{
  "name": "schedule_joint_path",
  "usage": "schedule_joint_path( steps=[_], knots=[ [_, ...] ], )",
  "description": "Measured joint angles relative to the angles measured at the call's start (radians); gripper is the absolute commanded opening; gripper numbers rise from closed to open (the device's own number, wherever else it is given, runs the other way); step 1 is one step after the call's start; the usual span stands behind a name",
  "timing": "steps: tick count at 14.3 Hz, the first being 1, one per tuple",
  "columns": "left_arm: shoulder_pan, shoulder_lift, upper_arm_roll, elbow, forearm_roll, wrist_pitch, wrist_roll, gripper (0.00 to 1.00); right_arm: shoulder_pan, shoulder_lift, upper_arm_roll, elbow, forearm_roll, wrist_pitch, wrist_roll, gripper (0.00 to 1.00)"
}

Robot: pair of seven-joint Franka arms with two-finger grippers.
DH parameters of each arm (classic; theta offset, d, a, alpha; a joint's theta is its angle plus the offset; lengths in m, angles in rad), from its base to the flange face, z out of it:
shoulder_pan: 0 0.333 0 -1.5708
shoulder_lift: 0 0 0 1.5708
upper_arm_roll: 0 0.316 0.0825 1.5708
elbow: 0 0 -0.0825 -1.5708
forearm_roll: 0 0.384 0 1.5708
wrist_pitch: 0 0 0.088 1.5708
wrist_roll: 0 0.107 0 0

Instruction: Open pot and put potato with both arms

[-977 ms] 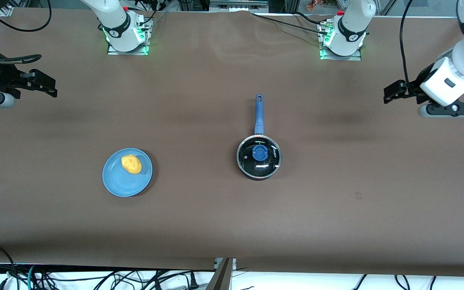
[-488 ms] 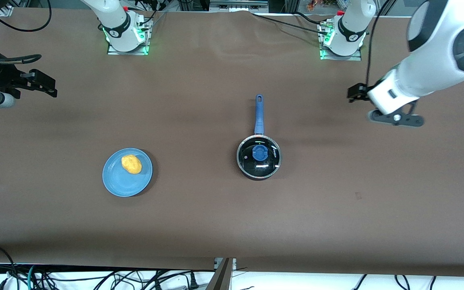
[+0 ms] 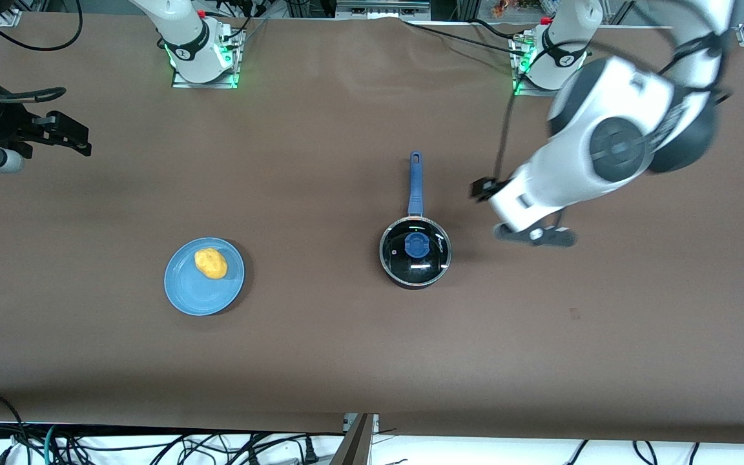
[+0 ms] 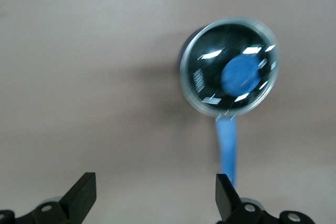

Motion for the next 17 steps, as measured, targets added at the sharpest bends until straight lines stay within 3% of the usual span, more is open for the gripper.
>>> schedule_joint_path(
  steps=[3,7,15,16,17],
  knots=[
    [-0.073,0.112,0.0,0.031,0.0,0.173,-0.071,1.0,0.0,0.001,0.0,0.0,0.001,0.019,0.0,1.0],
    [-0.141,0.213,0.004,0.036,0.033,0.296,-0.114,1.0,0.001,0.046,0.004,-0.008,0.002,0.065,0.0,1.0],
    [-0.207,0.291,0.012,0.039,0.15,0.355,-0.135,1.0,0.007,0.224,0.071,-0.077,0.002,0.266,-0.047,1.0],
    [-0.208,0.296,0.012,0.039,0.158,0.357,-0.137,0.77,0.008,0.241,0.078,-0.093,0.002,0.304,-0.051,1.0],
    [-0.208,0.298,0.013,0.039,0.161,0.357,-0.138,0.47,0.009,0.259,0.084,-0.111,0.001,0.349,-0.058,1.0]
  ],
)
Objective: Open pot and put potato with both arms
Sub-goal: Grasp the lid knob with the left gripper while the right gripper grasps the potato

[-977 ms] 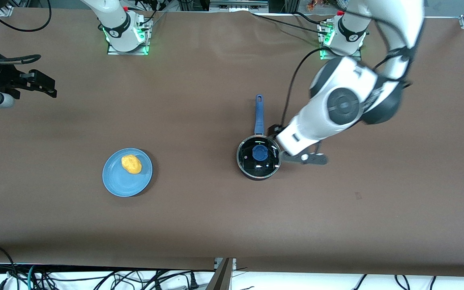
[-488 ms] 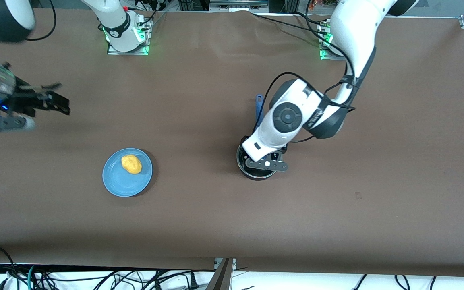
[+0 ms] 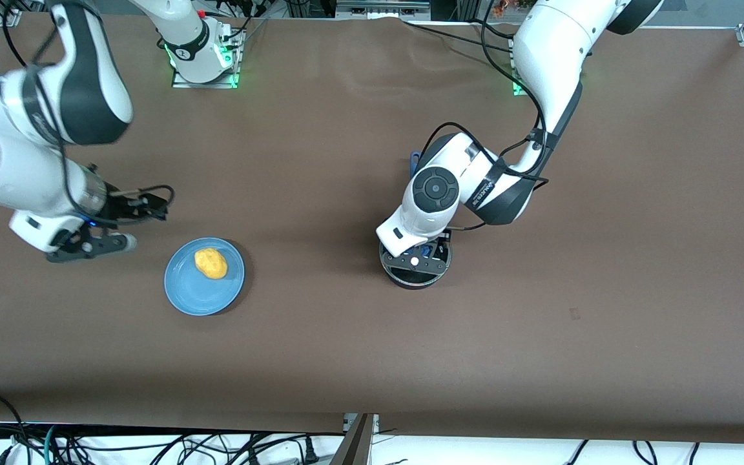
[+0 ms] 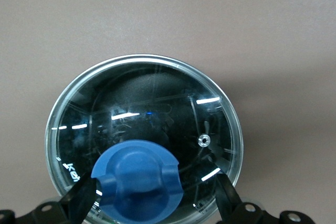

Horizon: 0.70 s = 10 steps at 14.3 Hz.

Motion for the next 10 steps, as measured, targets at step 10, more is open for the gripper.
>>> schedule_joint_path(
  steps=[10],
  knots=[
    [0.002,-0.054,0.003,0.054,0.003,-0.109,-0.001,0.22,0.016,0.253,0.007,-0.098,-0.001,0.386,-0.146,1.0]
  ],
)
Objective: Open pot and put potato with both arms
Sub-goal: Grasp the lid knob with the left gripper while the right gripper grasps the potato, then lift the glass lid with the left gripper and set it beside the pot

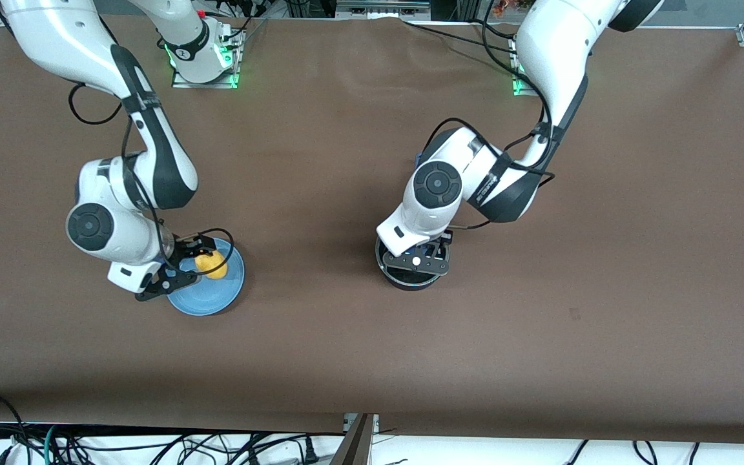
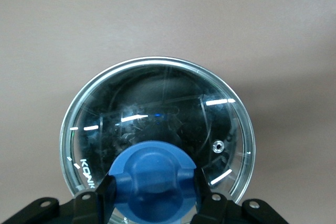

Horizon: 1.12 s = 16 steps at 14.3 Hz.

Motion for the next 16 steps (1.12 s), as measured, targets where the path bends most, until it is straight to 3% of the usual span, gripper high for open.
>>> schedule_joint_path(
  steps=[3,6,11,14,16],
  knots=[
    [0.042,-0.109,0.008,0.01,0.0,-0.175,0.0,0.2,0.013,0.034,0.0,-0.072,-0.001,0.12,-0.04,1.0],
    [0.172,-0.169,0.014,-0.002,0.001,-0.32,0.117,0.19,0.018,0.041,0.0,-0.084,-0.001,0.147,-0.081,1.0],
    [0.427,-0.174,0.019,-0.16,0.002,-0.301,0.429,0.2,0.017,0.041,-0.001,-0.084,-0.002,0.18,-0.153,0.99],
    [0.549,-0.175,0.02,-0.296,0.007,-0.119,0.622,0.2,0.017,0.041,-0.001,-0.084,-0.002,0.189,-0.178,0.61],
    [0.602,-0.174,0.02,-0.416,0.044,0.079,0.694,0.22,0.017,0.041,-0.001,-0.084,-0.002,0.19,-0.182,0.56]
  ],
)
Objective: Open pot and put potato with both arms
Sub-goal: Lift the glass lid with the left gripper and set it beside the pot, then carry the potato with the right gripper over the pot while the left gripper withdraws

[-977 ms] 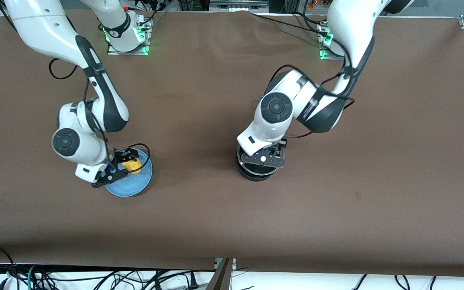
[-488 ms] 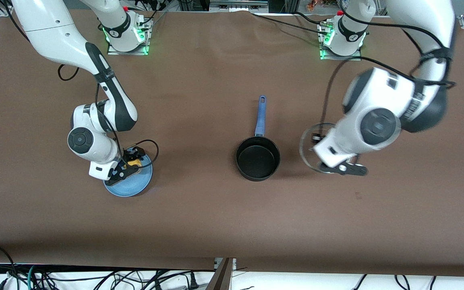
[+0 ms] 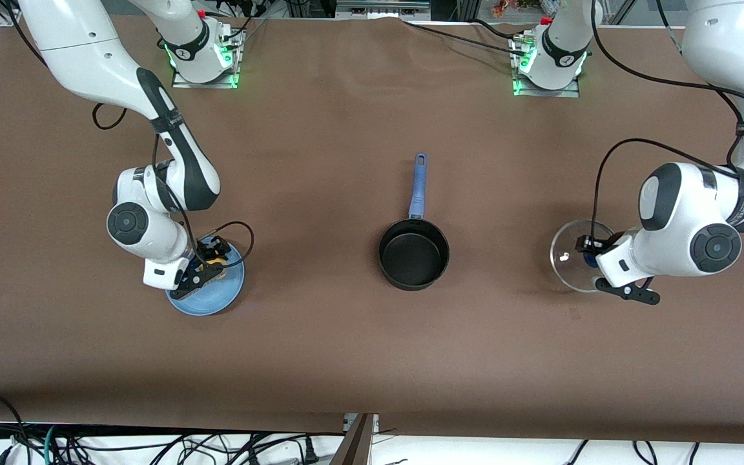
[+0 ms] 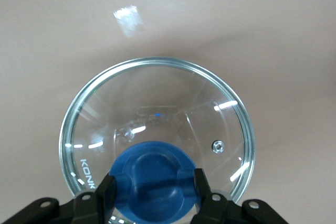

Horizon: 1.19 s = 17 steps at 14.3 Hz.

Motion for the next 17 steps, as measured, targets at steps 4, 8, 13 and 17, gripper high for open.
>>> schedule_joint_path(
  steps=[4,8,13,17],
  knots=[
    [0.019,0.01,-0.004,-0.232,0.021,0.333,0.023,0.99,0.0,-0.002,0.0,0.0,0.0,0.002,-0.001,0.38],
    [0.019,0.0,-0.01,-0.241,0.025,0.341,0.029,1.0,0.0,-0.005,0.0,0.02,0.001,0.006,-0.001,0.31],
    [0.018,-0.128,-0.025,-0.161,0.025,0.098,0.029,1.0,0.004,-0.07,0.112,0.138,0.006,-0.193,0.206,0.31],
    [0.013,-0.232,-0.055,0.002,0.021,-0.248,0.028,1.0,0.112,-0.084,0.194,0.249,0.007,-0.283,0.633,0.31]
  ],
)
